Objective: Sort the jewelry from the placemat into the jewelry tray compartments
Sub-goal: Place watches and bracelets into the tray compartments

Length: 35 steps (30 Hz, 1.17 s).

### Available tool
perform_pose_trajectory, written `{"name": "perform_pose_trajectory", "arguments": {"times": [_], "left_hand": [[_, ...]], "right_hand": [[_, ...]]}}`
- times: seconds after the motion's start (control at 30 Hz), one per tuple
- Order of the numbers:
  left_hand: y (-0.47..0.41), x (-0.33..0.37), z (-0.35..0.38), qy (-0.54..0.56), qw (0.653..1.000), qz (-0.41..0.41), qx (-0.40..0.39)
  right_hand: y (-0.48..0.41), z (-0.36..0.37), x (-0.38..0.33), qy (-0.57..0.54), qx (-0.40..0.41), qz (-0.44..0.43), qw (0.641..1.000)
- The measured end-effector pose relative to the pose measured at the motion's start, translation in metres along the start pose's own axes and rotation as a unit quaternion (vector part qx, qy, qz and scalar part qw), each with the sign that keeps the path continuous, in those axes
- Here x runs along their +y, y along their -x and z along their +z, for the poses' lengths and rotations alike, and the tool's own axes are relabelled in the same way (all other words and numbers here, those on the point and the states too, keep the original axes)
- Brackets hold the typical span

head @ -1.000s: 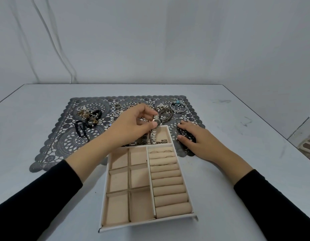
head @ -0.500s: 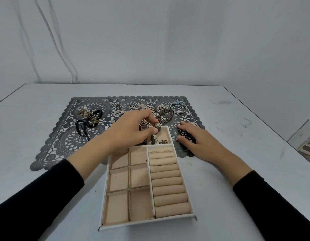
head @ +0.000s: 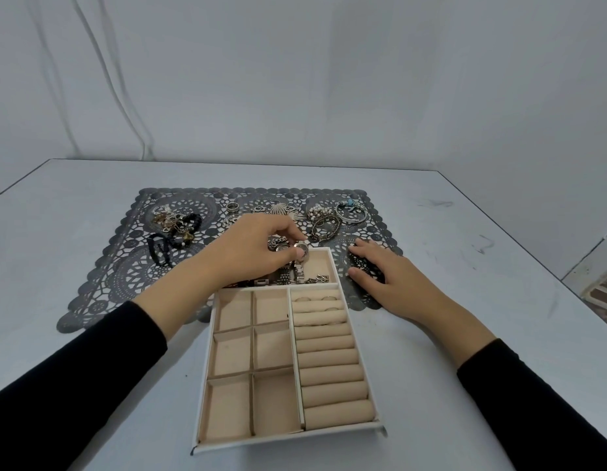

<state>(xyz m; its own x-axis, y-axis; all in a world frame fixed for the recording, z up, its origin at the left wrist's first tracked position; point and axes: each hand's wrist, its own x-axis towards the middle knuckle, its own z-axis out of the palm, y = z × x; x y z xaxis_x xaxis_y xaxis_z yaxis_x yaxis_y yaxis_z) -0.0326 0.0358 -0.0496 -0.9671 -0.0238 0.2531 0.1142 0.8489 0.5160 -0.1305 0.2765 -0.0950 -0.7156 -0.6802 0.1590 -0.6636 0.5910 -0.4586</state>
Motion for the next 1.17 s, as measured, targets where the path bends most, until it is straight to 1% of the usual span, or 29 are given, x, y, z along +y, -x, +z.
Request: {"name": "perform_pose_trajectory", "arguments": {"times": [0.1, 0.4, 0.57, 0.67, 0.8, 0.93, 1.17], "left_hand": [[-0.002, -0.001, 0.000, -0.025, 1.000, -0.005, 0.001], [0.000, -0.001, -0.001, -0.039, 0.998, 0.034, -0.023], [0.002, -0.003, -0.002, -0.069, 0.996, 0.047, -0.035], [0.002, -0.003, -0.003, -0.059, 0.997, 0.041, -0.032], [0.005, -0.003, -0.008, 0.002, 1.000, -0.006, 0.000], [0.009, -0.012, -0.015, 0.066, 0.995, -0.062, 0.039], [0.008, -0.055, -0.028, 0.038, 0.988, -0.092, 0.118]], "right_hand": [[0.000, -0.001, 0.000, 0.002, -0.001, 0.001, 1.000], [0.000, 0.000, 0.000, -0.006, 0.000, -0.001, 1.000], [0.000, -0.002, -0.001, -0.009, 0.003, 0.004, 1.000], [0.000, -0.004, -0.002, -0.015, 0.010, 0.010, 1.000], [-0.003, -0.005, -0.004, -0.047, 0.046, 0.019, 0.998], [-0.011, -0.004, -0.006, -0.063, 0.090, 0.027, 0.994], [-0.031, 0.001, -0.009, -0.052, 0.101, 0.002, 0.994]]}}
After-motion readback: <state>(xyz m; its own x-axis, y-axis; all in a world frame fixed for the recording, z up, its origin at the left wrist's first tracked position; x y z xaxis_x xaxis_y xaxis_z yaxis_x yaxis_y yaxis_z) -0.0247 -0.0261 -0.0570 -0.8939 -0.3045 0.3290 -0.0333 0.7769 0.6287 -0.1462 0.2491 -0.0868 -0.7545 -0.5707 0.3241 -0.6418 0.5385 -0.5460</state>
